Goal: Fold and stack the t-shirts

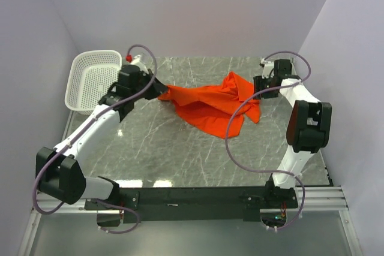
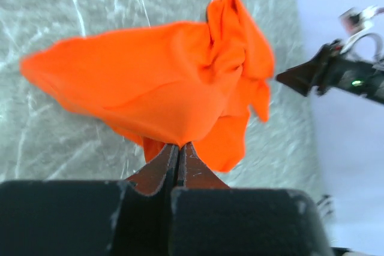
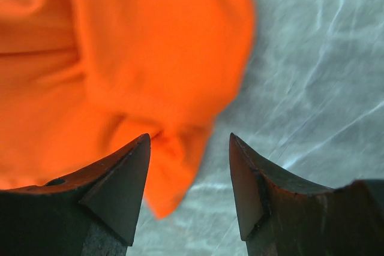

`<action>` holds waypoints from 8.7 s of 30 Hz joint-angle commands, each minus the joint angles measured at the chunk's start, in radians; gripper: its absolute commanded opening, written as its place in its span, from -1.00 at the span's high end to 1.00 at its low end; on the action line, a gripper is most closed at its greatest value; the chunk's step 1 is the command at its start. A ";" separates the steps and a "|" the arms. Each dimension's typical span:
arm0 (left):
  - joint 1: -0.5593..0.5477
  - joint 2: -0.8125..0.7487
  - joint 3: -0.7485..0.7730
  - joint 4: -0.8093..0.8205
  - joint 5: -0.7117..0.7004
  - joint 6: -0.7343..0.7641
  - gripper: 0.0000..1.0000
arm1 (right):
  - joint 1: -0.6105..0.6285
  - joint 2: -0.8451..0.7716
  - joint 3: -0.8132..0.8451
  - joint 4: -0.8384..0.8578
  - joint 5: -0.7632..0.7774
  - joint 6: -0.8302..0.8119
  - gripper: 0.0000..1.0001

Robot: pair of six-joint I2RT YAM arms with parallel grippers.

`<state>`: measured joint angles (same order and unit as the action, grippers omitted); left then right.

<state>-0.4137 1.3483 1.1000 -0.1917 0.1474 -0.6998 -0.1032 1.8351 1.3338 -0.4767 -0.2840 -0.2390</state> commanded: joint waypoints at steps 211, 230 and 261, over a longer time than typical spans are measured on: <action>0.257 -0.874 -0.750 -0.402 0.460 -0.208 0.99 | -0.075 -1.476 -0.771 -0.499 -0.219 -1.091 1.00; 0.142 -0.819 -0.594 -0.713 0.393 -0.159 0.33 | -0.075 -1.453 -0.711 -0.767 -0.095 -1.197 1.00; 0.271 0.477 0.205 -0.098 -0.059 0.048 -0.47 | -0.085 -0.015 -0.061 0.152 -0.087 0.084 -0.52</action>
<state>-0.1459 1.7916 1.2495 -0.2924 0.0917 -0.6685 -0.1829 1.7741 1.2026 -0.3374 -0.3870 -0.1970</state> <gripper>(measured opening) 0.734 0.761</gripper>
